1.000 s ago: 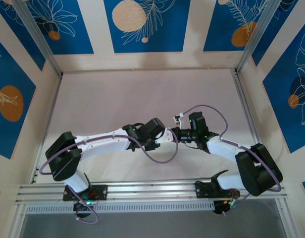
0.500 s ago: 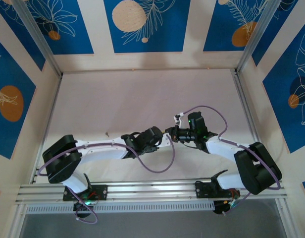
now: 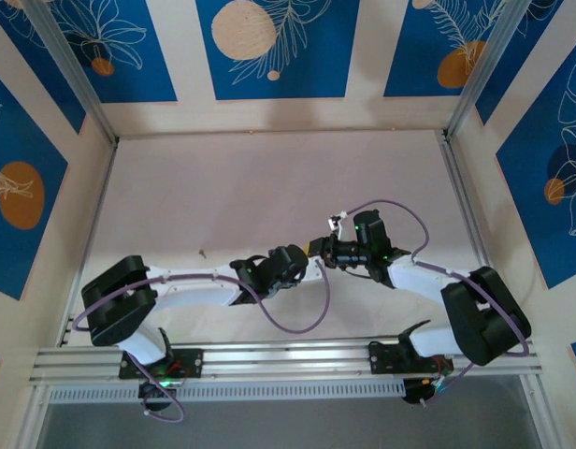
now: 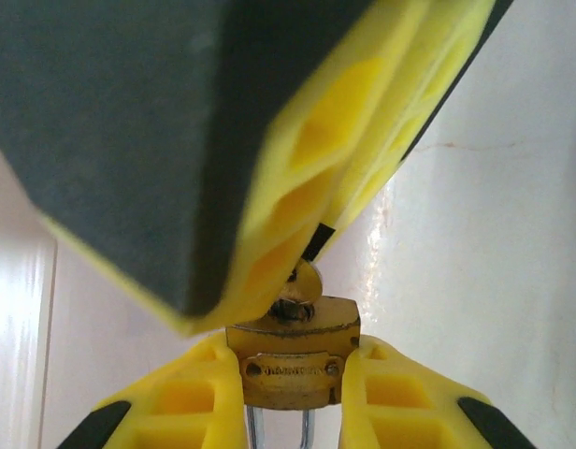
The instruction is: Unlock with the key
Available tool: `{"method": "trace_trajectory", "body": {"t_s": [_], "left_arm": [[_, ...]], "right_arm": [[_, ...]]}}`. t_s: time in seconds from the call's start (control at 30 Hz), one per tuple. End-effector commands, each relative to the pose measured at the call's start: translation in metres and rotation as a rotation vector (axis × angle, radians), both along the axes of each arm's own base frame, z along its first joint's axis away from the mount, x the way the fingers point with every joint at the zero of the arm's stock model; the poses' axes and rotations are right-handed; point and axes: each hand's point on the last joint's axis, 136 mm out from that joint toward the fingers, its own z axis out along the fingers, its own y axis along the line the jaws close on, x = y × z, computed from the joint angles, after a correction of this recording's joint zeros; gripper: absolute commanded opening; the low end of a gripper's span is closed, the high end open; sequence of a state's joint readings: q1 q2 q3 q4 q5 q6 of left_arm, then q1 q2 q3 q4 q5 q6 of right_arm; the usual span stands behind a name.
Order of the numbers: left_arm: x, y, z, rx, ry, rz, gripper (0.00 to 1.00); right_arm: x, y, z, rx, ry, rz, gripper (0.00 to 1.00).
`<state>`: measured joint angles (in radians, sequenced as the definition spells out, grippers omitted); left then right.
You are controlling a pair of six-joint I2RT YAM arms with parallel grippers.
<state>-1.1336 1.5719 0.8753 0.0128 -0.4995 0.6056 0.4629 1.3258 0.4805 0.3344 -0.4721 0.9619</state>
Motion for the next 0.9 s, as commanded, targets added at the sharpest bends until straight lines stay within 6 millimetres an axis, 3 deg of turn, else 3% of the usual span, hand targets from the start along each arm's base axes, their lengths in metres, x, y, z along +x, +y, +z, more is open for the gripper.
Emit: {"method": "trace_trajectory", "body": {"t_s": [0.0,0.17,0.27,0.47,0.87], "left_arm": [[0.003,-0.027,0.044,-0.17,0.003,-0.014,0.0],[-0.002,-0.018,0.032,-0.133,0.13,-0.011,0.0],[-0.004,-0.018,0.031,-0.131,0.183,-0.015,0.0],[-0.006,-0.017,0.025,-0.117,0.3,-0.016,0.0],[-0.014,-0.023,0.019,-0.089,0.371,-0.042,0.0]], "right_arm": [[-0.013,-0.006,0.006,-0.018,0.019,0.044,0.29],[-0.011,-0.03,0.011,-0.061,-0.036,0.012,0.38],[-0.013,-0.035,0.013,-0.052,-0.067,0.036,0.43],[-0.017,-0.035,0.019,-0.023,-0.13,0.081,0.49],[-0.02,-0.019,0.026,0.022,-0.167,0.174,0.49]]}}
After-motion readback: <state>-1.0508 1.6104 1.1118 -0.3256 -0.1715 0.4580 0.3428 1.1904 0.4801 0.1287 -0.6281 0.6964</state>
